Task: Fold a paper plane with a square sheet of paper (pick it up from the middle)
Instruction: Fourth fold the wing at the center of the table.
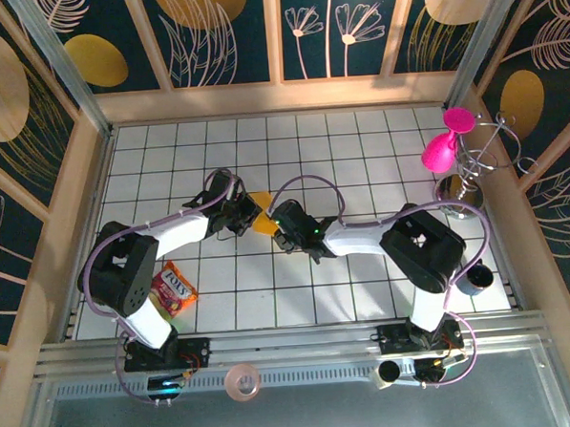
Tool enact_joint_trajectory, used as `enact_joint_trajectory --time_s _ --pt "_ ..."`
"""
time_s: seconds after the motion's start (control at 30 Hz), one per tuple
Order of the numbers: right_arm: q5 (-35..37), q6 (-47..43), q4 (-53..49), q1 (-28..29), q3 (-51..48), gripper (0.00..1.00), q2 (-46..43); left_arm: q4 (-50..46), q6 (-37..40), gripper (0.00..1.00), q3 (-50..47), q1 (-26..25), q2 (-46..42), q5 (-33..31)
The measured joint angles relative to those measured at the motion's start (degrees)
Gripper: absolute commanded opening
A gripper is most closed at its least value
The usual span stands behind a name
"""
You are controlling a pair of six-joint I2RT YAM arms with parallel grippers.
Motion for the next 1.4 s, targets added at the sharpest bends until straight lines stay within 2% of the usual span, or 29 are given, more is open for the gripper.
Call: enact_joint_trajectory --time_s 0.33,0.5,0.63,0.87,1.27,1.4 --pt "0.7 0.0 0.0 0.0 0.3 0.22 1.3 0.0 0.0 0.0 0.0 0.0 0.0 0.4" --pt "1.4 0.0 0.0 0.0 0.3 0.14 1.4 0.0 0.0 0.02 0.0 0.0 0.0 0.4" --pt "1.6 -0.2 0.0 0.0 0.3 0.05 1.4 0.0 0.2 0.12 0.0 0.0 0.0 0.6" --pt "0.2 -0.6 -0.1 0.0 0.3 0.0 1.4 -2.5 1.7 0.39 1.5 0.1 0.0 -1.5" --pt "-10.1 0.5 -3.4 -1.3 1.8 0.0 1.9 -9.8 6.9 0.54 4.0 5.8 -8.2 -11.5" --pt "-16.0 2.0 -5.6 -3.8 3.3 0.0 2.6 -8.3 10.4 0.58 0.8 5.7 -12.3 -11.4"
